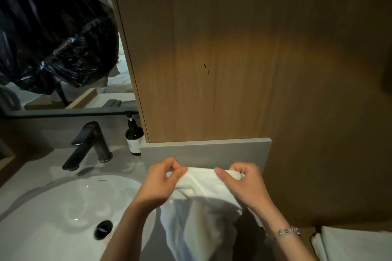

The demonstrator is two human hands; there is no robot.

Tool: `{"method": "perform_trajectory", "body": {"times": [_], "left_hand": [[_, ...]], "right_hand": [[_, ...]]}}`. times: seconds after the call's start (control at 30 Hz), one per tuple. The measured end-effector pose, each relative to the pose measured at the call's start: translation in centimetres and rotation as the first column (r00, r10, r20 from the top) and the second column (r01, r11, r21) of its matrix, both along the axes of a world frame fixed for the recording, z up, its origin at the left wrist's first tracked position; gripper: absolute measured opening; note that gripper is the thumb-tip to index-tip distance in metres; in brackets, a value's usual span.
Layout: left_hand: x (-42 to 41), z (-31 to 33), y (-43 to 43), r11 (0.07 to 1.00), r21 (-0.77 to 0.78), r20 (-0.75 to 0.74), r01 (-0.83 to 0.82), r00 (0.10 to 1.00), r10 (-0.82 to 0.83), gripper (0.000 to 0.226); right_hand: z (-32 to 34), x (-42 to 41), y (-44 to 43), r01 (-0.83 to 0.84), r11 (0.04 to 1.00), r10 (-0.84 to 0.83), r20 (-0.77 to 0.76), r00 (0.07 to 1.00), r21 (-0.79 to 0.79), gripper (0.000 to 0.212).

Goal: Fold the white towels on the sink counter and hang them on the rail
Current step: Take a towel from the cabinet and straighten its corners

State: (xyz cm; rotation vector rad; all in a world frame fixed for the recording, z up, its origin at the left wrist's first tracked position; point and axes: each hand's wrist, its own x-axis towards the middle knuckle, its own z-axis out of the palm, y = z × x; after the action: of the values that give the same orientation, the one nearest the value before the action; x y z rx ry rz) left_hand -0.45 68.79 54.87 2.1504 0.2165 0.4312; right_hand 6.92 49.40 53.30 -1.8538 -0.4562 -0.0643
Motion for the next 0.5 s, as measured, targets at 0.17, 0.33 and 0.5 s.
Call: {"method": "perform_trajectory", "body": {"times": [0.17,0.33,0.5], "left_hand": [[-1.2,-0.2,2.6,0.983,-0.011,0.056,-0.185,0.981,0.185,0.029],[-2.4,-1.6,4.8,0.940,-0.016,-0.019,-0.340,0.940,0.340,0.029],[-3.4,-3.5,5.4,0.913,-0.024,-0.101,-0.407,0.909,0.403,0.026]], "right_hand": [[-0.5,1.3,-1.3,-0.079,0.997,0.077,-0.071,0.995,-0.022,0.048],[-1.5,1.9,-2.3,-0.104,0.991,0.099,-0.063,0.993,-0.084,0.053],[-1.2,2.0,-2.5,-0.088,0.993,0.083,-0.063,0.995,-0.078,0.054]]}}
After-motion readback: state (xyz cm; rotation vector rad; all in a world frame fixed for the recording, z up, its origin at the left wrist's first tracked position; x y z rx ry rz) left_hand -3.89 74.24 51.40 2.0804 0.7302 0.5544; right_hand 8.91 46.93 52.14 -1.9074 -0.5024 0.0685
